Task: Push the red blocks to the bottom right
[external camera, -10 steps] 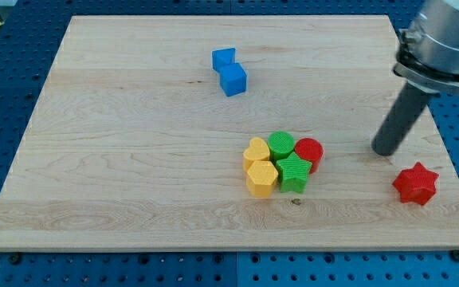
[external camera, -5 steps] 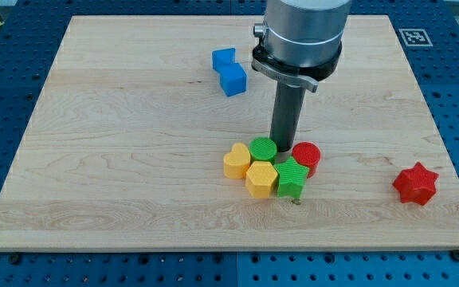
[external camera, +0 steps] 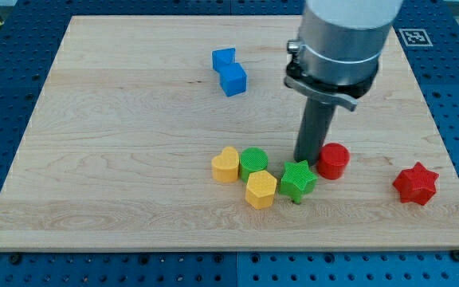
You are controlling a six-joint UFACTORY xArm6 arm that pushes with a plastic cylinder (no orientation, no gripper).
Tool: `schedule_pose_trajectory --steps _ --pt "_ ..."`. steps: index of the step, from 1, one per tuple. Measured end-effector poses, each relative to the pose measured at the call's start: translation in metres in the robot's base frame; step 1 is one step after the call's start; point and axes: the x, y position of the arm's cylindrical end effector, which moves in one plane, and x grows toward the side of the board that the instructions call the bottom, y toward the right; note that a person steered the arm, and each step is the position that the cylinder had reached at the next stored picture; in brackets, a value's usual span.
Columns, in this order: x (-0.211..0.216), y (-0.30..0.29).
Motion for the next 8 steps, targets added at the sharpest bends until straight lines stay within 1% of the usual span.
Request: schedule_pose_trajectory --steps 2,3,5,7,8 --pt "0.0 0.06" --pt "0.0 0.07" --pt "0.0 0.07" --pt "0.018 0.071" --pt "0.019 0.071"
